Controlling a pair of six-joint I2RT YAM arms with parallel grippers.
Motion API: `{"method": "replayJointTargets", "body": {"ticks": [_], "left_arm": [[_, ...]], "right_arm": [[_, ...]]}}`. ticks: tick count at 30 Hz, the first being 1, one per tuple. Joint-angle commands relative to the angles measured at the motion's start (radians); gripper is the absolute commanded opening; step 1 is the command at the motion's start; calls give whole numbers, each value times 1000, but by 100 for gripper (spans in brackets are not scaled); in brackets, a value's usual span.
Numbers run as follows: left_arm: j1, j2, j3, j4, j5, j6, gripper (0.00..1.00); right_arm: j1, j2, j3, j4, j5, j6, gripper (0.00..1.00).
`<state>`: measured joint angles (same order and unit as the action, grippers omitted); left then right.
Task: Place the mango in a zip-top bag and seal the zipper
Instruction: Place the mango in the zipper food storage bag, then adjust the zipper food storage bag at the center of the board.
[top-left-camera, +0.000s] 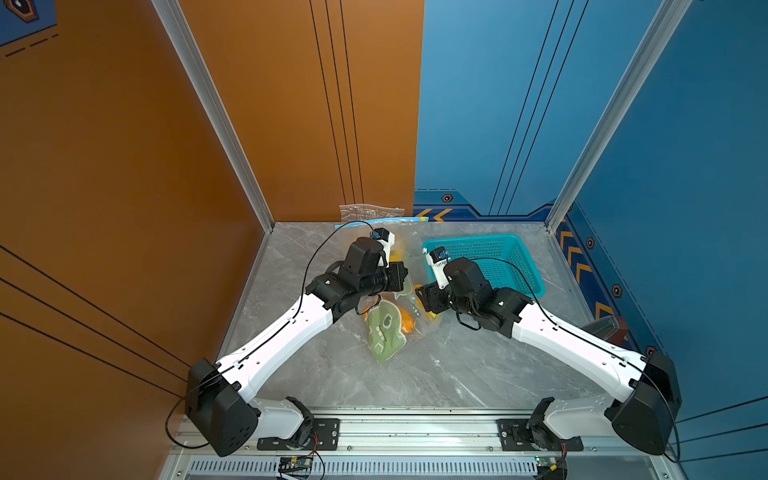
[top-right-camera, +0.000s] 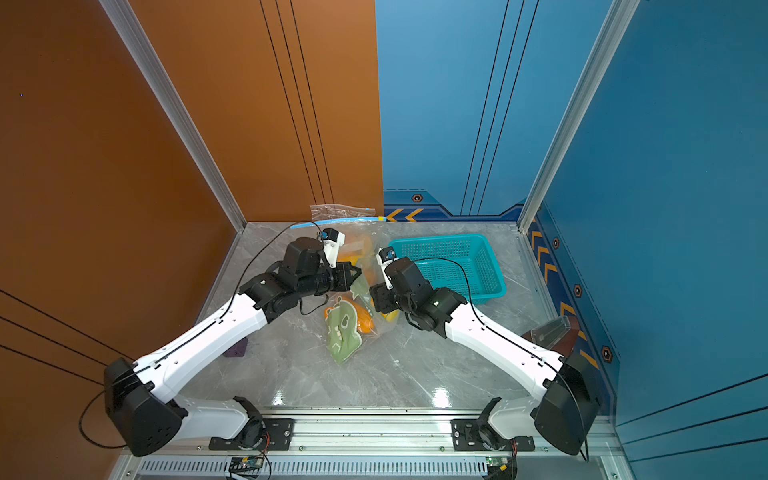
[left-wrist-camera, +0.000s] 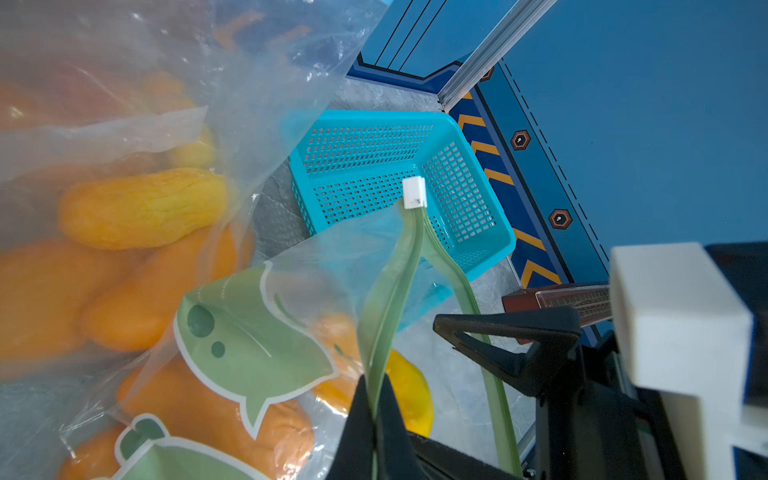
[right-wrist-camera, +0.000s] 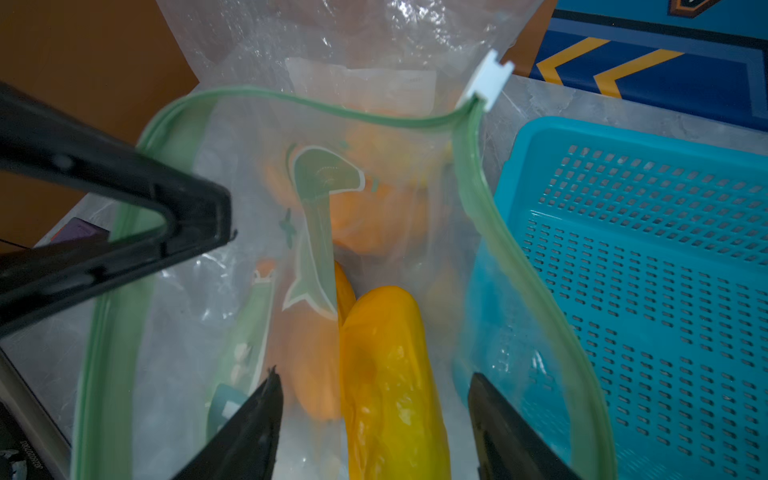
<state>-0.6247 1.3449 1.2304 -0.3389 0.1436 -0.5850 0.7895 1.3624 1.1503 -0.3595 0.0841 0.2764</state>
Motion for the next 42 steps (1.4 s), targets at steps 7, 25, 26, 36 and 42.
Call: {"method": "replayJointTargets", "body": {"ticks": [7, 25, 26, 36, 42], "left_arm": [[0, -7, -4, 27, -3, -12, 0], [-1, 3, 1, 41, -47, -44, 0], [-1, 3, 0, 43, -46, -44, 0], [-7, 2, -2, 51, -41, -53, 0], [-7, -6, -2, 51, -37, -50, 0]], "right_arm": [[10, -60, 66, -91, 36, 7, 72], [210, -342, -117, -242, 301, 196, 81], [227, -335, -129, -235, 311, 206, 82], [290, -272, -210, -57, 350, 233, 91], [227, -225, -231, 69, 305, 235, 89]]}}
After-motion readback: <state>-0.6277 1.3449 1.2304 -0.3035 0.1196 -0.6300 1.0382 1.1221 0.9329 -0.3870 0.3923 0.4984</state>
